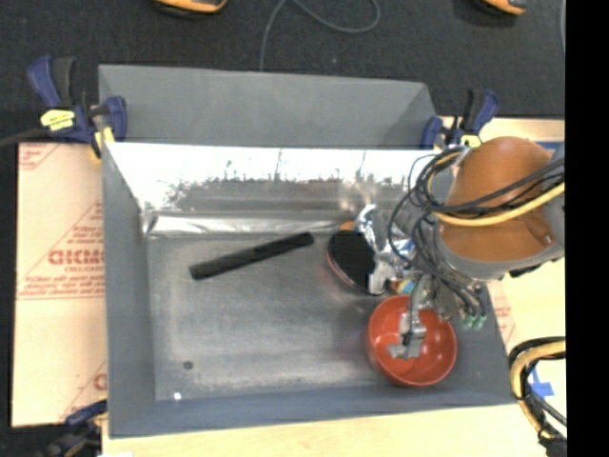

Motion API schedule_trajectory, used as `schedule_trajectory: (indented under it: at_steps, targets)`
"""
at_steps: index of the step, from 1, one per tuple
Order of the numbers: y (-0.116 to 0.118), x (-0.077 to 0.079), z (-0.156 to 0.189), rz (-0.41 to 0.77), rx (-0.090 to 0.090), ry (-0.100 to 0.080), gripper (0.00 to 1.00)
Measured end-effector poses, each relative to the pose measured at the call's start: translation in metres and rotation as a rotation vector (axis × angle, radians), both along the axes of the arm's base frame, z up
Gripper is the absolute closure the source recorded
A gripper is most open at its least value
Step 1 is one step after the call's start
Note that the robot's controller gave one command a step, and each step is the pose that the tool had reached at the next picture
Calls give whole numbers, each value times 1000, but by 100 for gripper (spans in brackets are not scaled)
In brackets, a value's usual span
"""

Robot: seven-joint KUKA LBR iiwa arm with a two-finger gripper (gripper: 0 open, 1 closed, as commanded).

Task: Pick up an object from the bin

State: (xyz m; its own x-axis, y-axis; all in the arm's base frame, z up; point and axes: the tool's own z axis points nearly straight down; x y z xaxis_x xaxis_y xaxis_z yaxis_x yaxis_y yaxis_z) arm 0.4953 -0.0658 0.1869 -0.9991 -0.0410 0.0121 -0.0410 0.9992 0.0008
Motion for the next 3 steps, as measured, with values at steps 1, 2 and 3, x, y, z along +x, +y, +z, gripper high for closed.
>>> schedule_trajectory:
  at_steps: [1,2,3]
  targets:
    - [-3,5,-30,113,1,-3,0]
    - [-11,17,3,152,2,3,100]
    - [-11,17,3,152,2,3,100]
